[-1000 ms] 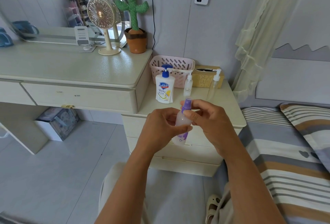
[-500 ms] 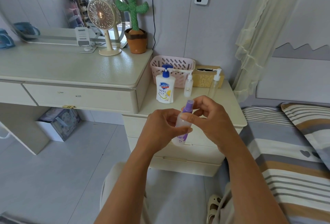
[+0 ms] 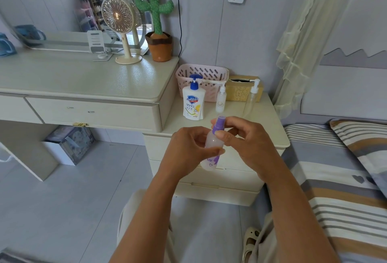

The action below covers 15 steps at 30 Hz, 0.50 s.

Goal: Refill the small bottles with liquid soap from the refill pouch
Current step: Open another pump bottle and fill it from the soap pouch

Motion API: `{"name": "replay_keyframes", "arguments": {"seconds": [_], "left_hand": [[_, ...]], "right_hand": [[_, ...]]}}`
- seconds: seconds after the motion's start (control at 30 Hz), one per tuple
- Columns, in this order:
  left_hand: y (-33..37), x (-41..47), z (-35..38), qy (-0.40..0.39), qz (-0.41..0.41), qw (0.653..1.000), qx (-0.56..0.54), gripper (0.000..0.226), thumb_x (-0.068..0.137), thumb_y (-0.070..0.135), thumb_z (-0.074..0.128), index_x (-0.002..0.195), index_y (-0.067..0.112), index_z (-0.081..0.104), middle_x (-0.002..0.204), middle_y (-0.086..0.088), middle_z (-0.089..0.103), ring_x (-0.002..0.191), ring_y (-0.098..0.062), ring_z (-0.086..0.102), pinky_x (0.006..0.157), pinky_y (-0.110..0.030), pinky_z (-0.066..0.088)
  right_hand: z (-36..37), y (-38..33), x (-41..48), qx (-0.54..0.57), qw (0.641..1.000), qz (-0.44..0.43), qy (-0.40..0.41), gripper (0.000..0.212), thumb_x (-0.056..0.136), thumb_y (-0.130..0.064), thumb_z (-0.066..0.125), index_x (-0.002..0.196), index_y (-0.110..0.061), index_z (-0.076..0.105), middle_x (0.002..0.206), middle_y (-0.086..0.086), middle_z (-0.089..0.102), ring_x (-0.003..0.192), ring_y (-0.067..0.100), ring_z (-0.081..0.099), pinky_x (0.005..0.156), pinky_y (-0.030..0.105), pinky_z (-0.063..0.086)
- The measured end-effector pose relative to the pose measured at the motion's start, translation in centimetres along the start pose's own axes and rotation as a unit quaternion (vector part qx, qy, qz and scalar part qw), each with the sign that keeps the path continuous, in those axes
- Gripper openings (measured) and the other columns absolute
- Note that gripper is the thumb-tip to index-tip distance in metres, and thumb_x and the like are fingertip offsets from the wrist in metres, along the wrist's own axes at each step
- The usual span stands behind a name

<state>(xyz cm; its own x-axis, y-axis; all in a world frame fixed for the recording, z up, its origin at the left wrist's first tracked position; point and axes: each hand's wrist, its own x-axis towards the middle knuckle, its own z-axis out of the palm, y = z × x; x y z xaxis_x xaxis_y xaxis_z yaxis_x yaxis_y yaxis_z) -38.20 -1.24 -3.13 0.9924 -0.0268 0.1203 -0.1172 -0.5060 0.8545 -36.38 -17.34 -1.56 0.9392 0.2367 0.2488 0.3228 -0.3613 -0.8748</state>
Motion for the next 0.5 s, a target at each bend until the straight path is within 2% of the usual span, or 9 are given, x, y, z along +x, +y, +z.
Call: {"name": "replay_keyframes", "arguments": {"seconds": [0.13,0.37,0.5], "left_hand": [[-0.1,-0.1,0.3,-0.006,0.007,1.000,-0.007,0.034,0.069,0.035,0.082,0.099,0.023,0.071,0.086,0.010,0.073,0.076,-0.003,0.068,0.069,-0.014,0.053],[-0.1,0.2,0.6,-0.008,0.004,1.000,-0.008,0.036,0.067,0.039,0.082,0.097,0.025,0.069,0.088,0.011,0.072,0.077,-0.003,0.068,0.070,-0.014,0.052],[0.0,1.0,0.3,-0.055,-0.003,0.998,-0.040,0.037,0.070,0.033,0.081,0.102,0.021,0.069,0.093,0.008,0.073,0.082,-0.007,0.069,0.079,-0.022,0.055]], "right_hand": [[0.2,0.3,0.2,-0.038,0.999,0.008,0.012,0.021,0.083,-0.029,0.070,0.101,-0.020,0.065,0.097,-0.007,0.069,0.079,0.013,0.061,0.071,0.025,0.054],[-0.2,0.4,0.1,-0.010,0.999,0.015,0.036,0.021,0.082,-0.031,0.070,0.100,-0.021,0.071,0.094,-0.008,0.073,0.074,0.011,0.060,0.072,0.026,0.054],[-0.8,0.3,0.8,-0.038,0.999,0.012,0.023,0.023,0.083,-0.029,0.069,0.104,-0.019,0.072,0.091,-0.006,0.071,0.070,0.003,0.058,0.065,0.015,0.049]]}}
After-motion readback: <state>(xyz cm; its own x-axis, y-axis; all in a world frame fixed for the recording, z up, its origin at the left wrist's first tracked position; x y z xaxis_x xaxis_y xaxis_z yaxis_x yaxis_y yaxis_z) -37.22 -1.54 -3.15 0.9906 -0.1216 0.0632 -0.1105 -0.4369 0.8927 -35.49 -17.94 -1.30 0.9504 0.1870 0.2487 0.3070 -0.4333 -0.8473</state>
